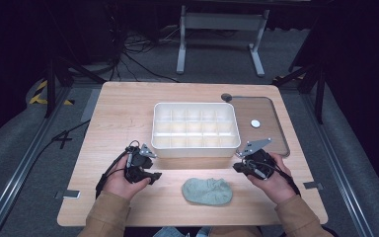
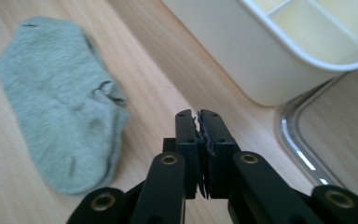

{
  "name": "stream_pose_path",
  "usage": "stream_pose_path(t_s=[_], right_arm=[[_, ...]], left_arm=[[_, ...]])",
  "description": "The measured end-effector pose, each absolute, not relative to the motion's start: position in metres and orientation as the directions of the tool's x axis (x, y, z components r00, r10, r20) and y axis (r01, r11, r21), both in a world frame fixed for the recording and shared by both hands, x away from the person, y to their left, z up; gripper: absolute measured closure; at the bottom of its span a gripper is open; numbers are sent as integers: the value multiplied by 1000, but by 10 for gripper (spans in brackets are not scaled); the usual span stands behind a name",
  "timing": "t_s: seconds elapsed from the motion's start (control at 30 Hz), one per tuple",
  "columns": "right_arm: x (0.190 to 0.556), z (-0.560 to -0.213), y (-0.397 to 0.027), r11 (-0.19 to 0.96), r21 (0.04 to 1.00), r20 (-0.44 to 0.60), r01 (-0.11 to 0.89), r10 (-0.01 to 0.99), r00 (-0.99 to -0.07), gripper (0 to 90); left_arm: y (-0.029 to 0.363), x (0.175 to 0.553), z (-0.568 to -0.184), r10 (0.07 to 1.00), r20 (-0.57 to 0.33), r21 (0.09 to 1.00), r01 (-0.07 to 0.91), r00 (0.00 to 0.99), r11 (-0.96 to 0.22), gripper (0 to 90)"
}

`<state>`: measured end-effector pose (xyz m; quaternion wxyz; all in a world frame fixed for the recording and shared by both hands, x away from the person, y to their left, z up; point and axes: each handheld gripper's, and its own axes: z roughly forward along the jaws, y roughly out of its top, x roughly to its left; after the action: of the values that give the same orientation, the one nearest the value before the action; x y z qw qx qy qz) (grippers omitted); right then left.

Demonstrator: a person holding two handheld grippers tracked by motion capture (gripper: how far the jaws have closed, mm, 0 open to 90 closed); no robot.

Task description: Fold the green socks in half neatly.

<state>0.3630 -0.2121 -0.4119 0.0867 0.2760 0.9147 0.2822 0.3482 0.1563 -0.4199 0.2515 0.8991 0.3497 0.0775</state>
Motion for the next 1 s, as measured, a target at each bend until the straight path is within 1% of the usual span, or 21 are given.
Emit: stream_pose_path(t_s=[0.07,0.17,0.3,0.43,0.57,0.6,0.67,0.73,0.87,0.9,1.0], right_arm=[[360,-412,-209,699,547,20,461,539,-842,897],[353,-415,-202,727,523,53,446,494,-868,899],[347,-416,-190,735,528,68,425,462,-884,900],[347,-429,-181,771,471,113,429,430,-896,900],[351,-441,-176,789,432,76,437,451,-889,900],[353,-447,-173,792,426,46,437,463,-885,900],[354,-448,-172,778,447,36,442,478,-878,900],[356,-448,-170,777,452,1,439,491,-871,900],[350,-442,-169,781,453,5,429,480,-877,900],[344,-436,-168,778,475,7,410,463,-886,900],[338,-430,-160,780,494,16,385,434,-901,900]], left_arm=[[154,346,-417,645,-37,513,569,763,-643,509],[152,345,-413,643,-23,521,558,766,-646,529],[152,345,-411,644,-38,517,567,764,-642,551],[149,344,-412,644,-64,519,576,762,-631,555],[144,345,-411,615,-73,523,556,785,-647,554],[140,344,-412,600,-84,509,552,795,-660,563],[139,344,-412,592,-92,501,551,801,-668,568],[139,345,-413,589,-103,498,554,802,-667,570],[136,344,-413,592,-108,497,559,799,-664,566],[133,344,-415,585,-104,499,551,804,-669,563],[129,343,-416,575,-103,494,543,812,-679,571]])
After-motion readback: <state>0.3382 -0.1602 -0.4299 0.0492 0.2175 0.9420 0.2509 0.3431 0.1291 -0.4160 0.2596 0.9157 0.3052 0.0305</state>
